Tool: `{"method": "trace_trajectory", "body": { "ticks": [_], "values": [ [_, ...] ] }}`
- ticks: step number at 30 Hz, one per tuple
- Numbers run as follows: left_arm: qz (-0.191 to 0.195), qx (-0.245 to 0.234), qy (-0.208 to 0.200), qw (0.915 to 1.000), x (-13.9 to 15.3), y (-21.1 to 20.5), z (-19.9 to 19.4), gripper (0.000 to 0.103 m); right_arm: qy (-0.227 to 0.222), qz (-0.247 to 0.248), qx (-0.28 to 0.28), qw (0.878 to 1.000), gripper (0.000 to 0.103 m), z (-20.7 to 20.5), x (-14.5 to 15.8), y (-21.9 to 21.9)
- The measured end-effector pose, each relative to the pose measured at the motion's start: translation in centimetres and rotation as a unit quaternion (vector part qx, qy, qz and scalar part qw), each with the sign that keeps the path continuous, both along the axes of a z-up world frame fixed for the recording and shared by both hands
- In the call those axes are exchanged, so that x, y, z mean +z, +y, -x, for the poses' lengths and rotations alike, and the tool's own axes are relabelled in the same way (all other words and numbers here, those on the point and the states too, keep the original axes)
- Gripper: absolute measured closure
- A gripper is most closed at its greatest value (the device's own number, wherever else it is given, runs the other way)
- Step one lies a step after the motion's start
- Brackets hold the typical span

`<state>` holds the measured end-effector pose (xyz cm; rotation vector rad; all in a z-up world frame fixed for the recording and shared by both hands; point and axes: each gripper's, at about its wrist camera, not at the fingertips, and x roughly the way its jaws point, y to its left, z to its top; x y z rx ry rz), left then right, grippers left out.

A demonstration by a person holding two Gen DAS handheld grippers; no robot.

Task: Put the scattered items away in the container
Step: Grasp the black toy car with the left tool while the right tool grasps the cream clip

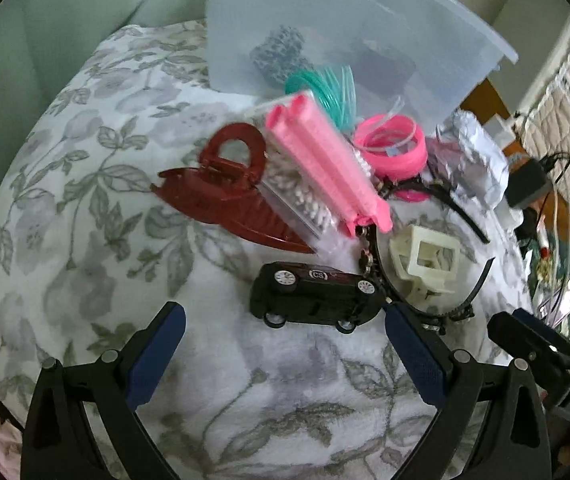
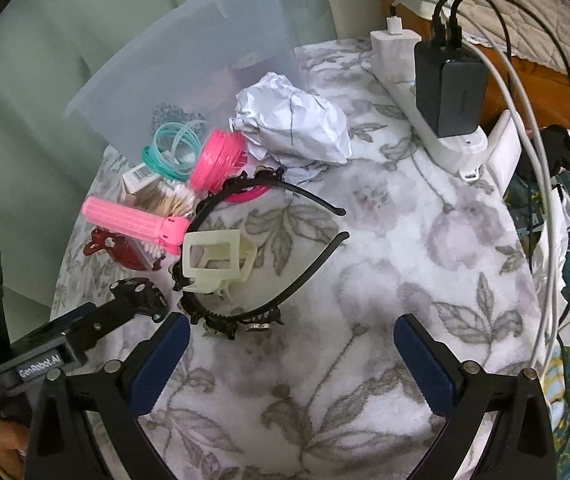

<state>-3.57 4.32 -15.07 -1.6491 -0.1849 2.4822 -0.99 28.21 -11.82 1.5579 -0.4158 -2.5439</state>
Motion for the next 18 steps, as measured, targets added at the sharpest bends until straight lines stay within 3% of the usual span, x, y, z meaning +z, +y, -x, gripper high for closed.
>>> {"method": "trace_trajectory", "body": {
  "ticks": [8,18],
  "values": [
    [0.014,-0.002,-0.027,0.9995,-1.5,0.9,1.3,0.003,0.003,-0.002,0.011,1.000,0.000,0.9,-0.4,-0.3],
    [-0.005,0.007,-0.027,0.9996,-1.3,1.1,1.8,0.004,0.033,-0.023,0.049,0.998,0.000,2.2,0.5,-2.6]
  ]
}}
